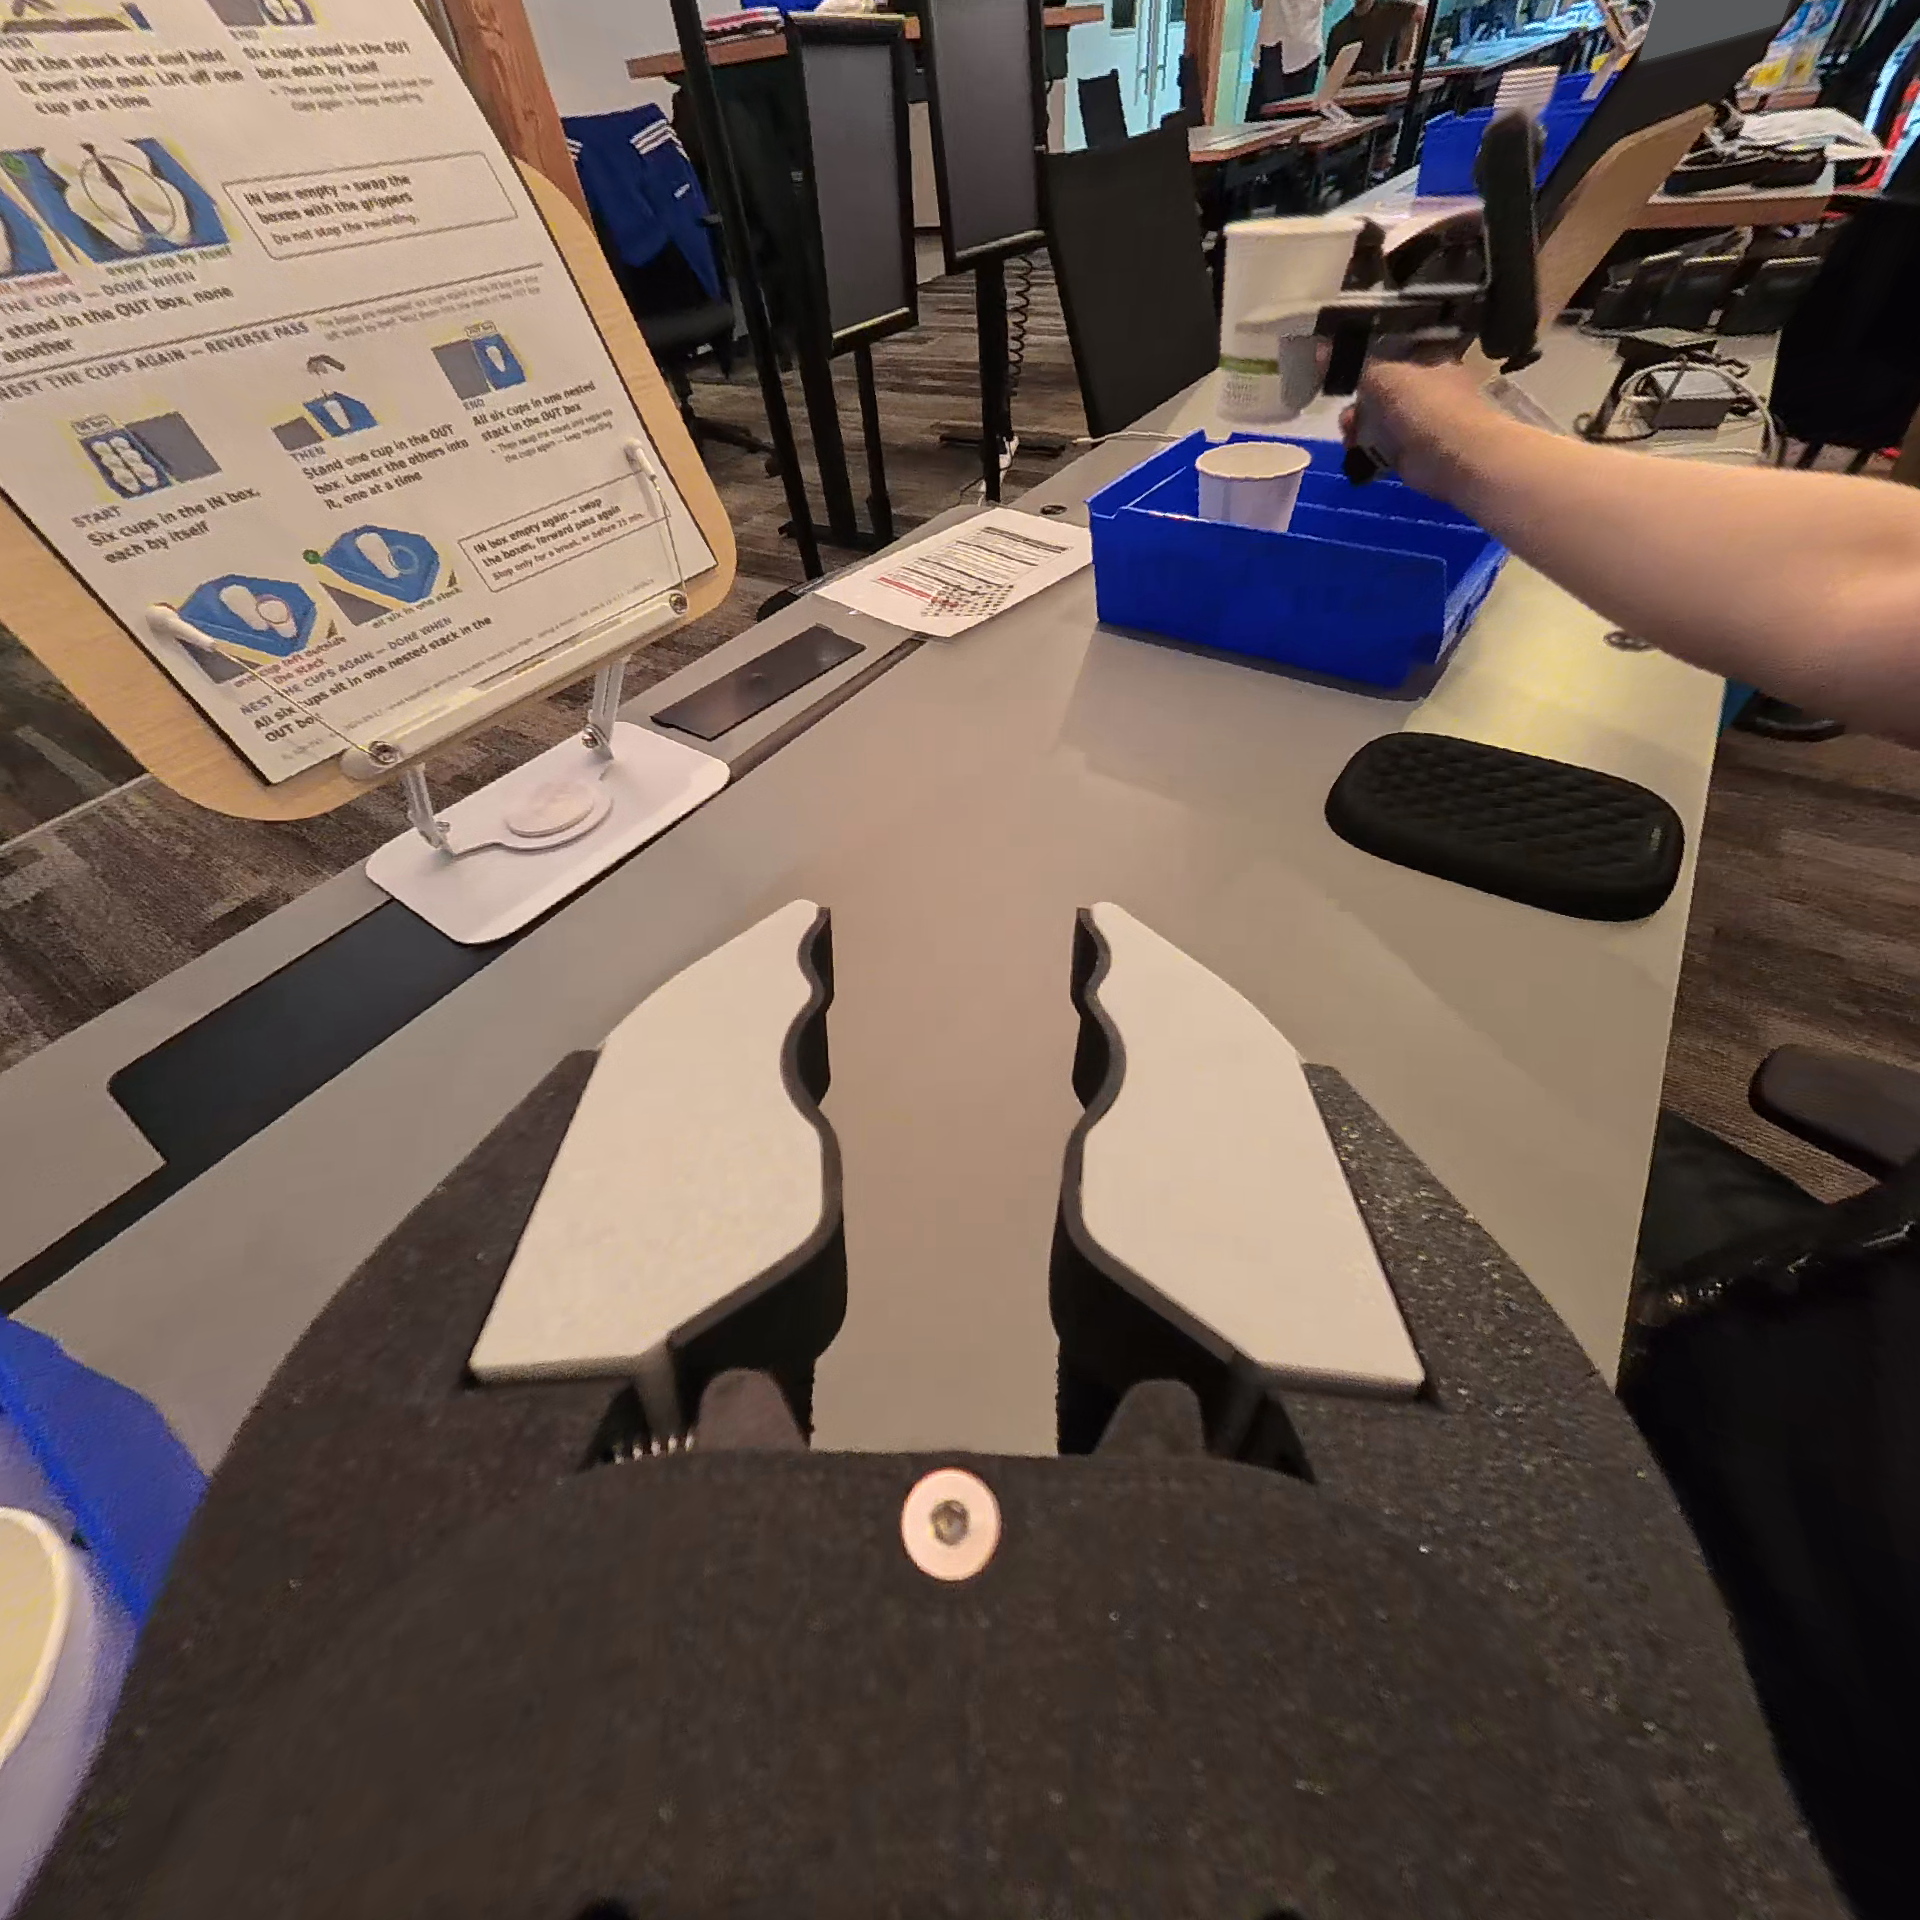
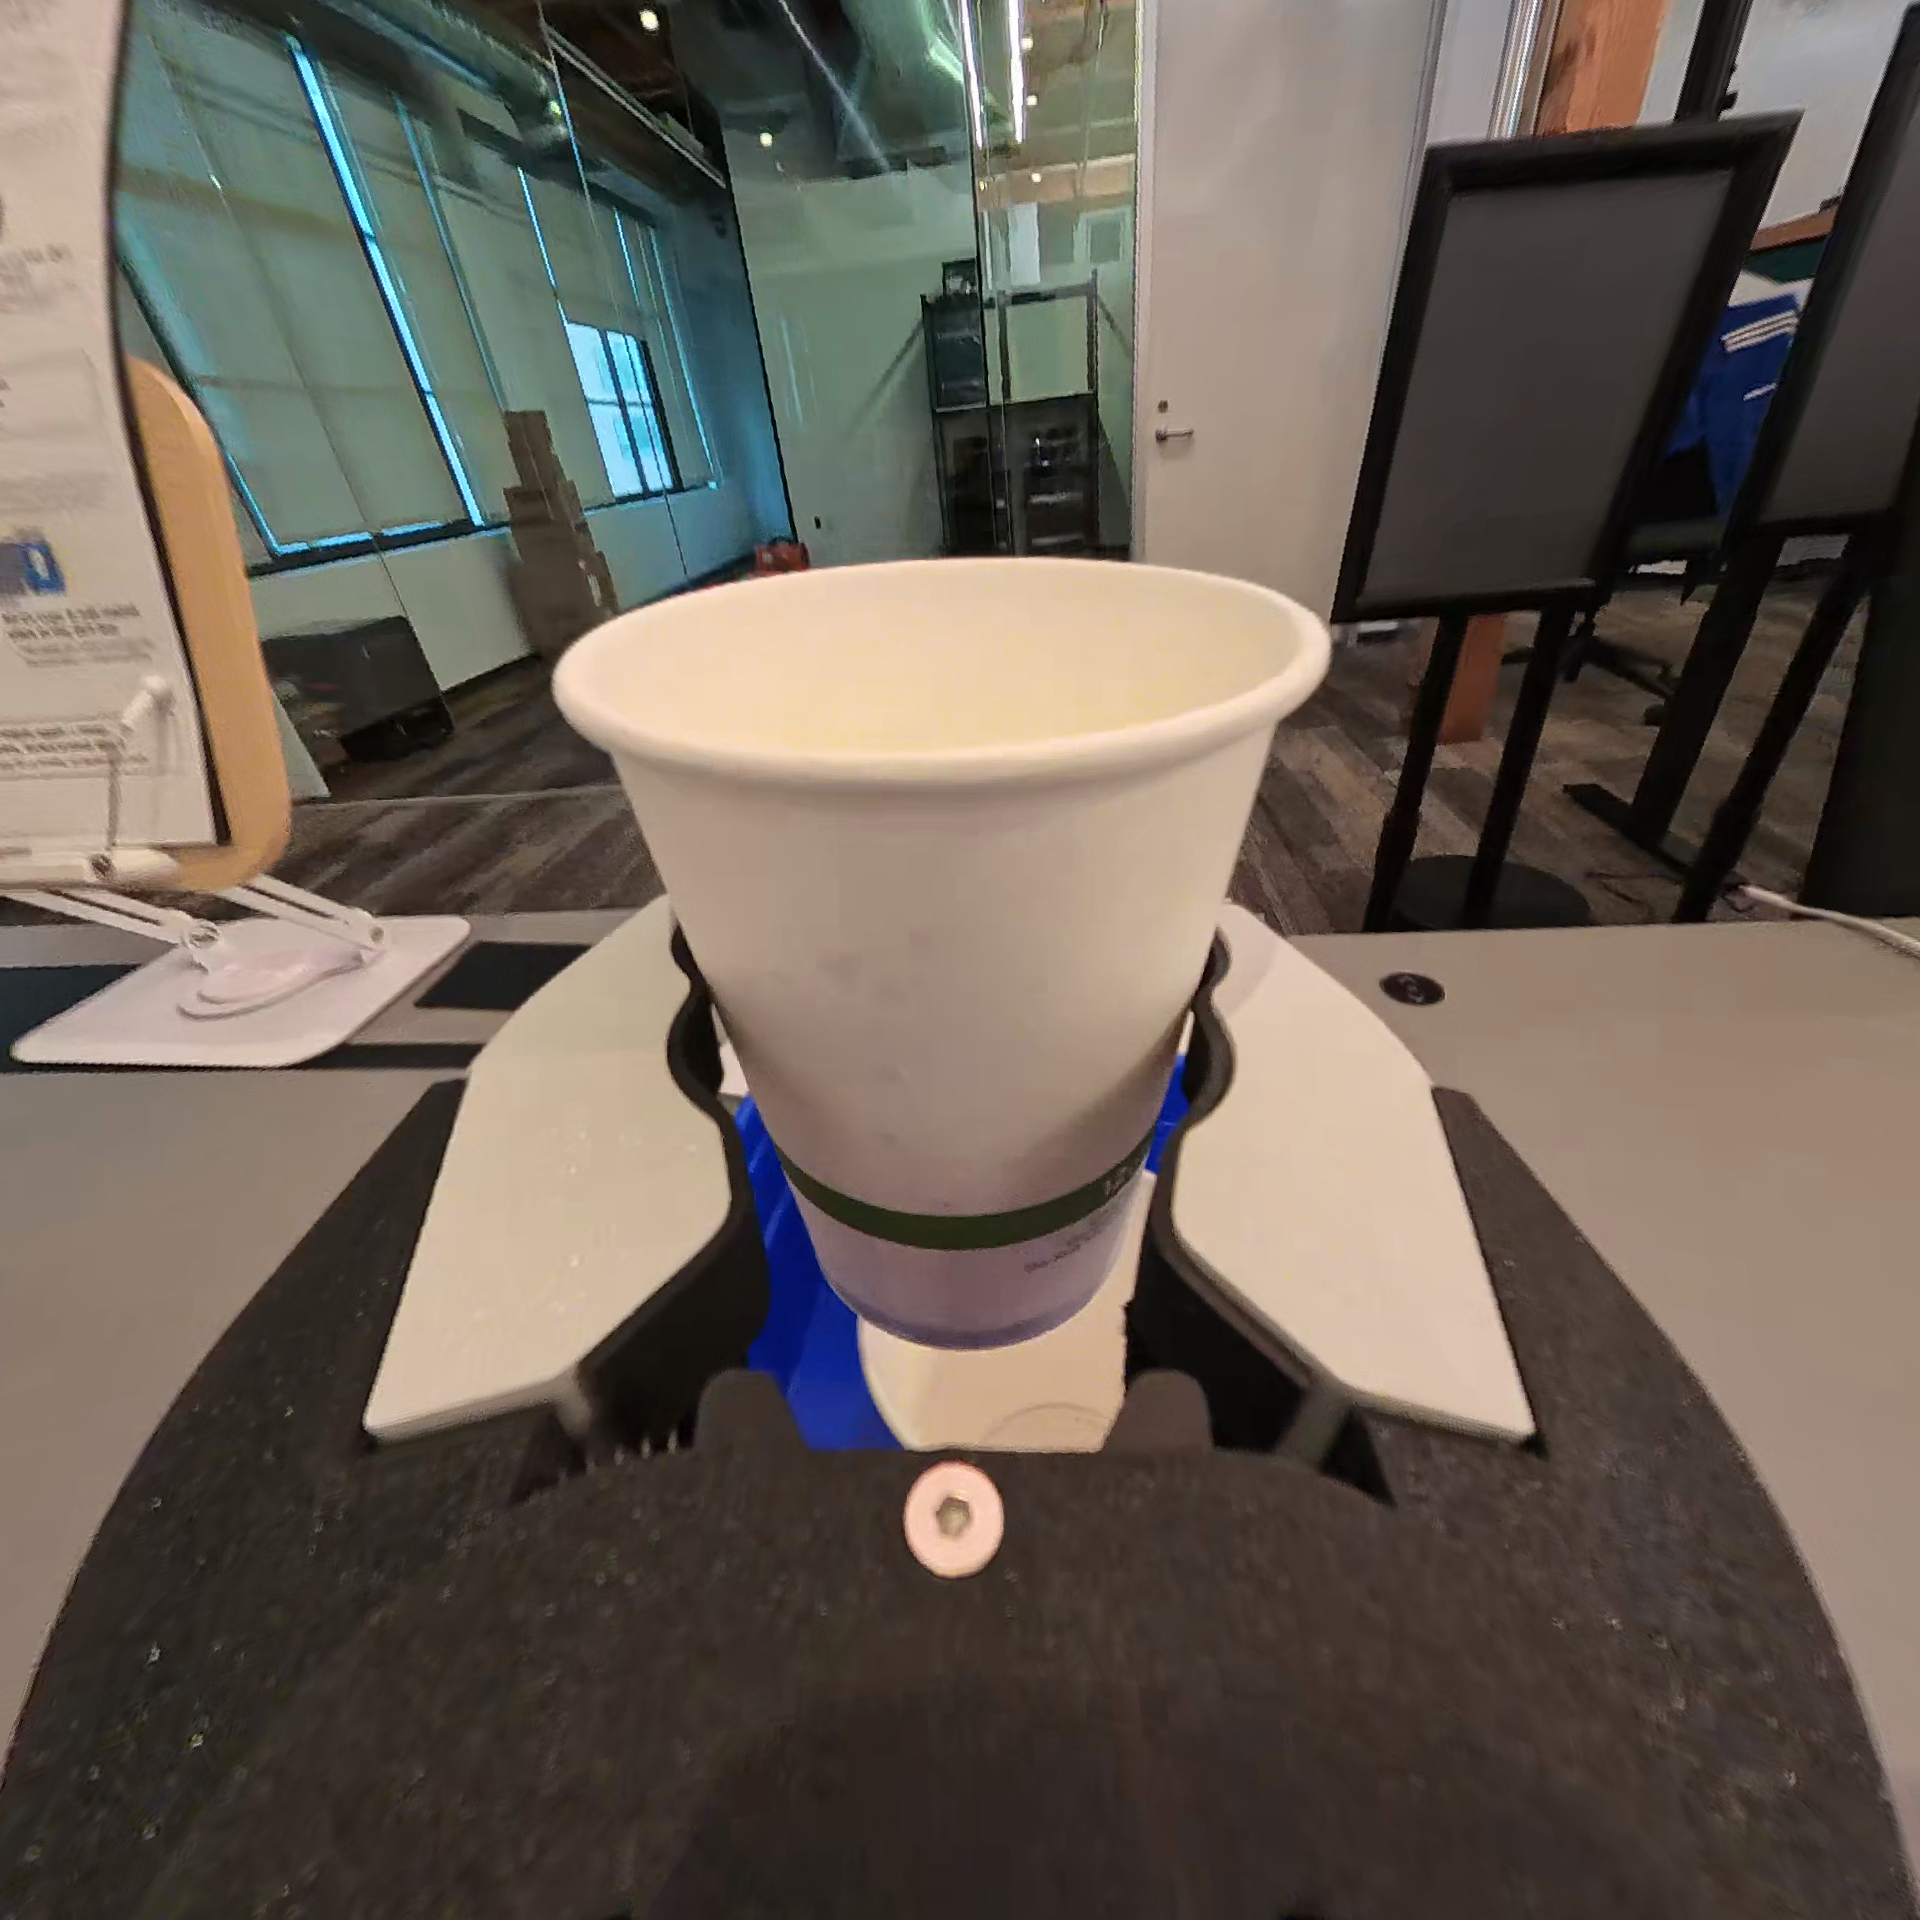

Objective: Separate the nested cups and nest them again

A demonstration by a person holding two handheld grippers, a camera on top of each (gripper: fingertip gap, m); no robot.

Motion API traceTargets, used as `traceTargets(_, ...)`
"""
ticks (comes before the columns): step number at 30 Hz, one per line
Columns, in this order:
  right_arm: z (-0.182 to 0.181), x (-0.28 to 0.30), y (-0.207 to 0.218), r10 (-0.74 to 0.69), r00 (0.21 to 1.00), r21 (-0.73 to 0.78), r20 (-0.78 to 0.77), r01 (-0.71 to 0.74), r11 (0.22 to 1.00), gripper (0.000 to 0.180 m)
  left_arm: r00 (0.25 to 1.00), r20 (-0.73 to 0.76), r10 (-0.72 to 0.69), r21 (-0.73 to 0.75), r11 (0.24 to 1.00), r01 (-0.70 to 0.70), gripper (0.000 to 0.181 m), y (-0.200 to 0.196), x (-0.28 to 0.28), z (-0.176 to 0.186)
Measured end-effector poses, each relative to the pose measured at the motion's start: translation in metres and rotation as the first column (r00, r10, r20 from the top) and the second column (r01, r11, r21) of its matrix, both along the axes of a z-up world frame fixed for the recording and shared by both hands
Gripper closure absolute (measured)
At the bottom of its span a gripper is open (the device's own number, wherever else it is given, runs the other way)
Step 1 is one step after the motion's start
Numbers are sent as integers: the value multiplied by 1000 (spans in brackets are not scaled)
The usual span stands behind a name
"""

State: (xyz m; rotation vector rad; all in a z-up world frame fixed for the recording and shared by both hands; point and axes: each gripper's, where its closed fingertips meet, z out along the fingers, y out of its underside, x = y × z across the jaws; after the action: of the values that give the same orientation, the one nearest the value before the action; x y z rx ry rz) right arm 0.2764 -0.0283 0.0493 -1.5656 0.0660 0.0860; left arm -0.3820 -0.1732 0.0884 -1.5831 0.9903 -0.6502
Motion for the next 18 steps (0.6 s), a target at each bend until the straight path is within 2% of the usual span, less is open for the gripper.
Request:
traceTargets(6, -36, 8, 7, -64, 996, -73, 69, 69, 995, 92, 1000, -11, 7, 5, 1000, -7, 138, -5, -6, 2)
traceTargets(18, -75, 1, 3, -46, 991, -210, 123, 71, 975, 91, 1000, -25, -14, 4, 1000, 14, 139, -8, -4, 2)
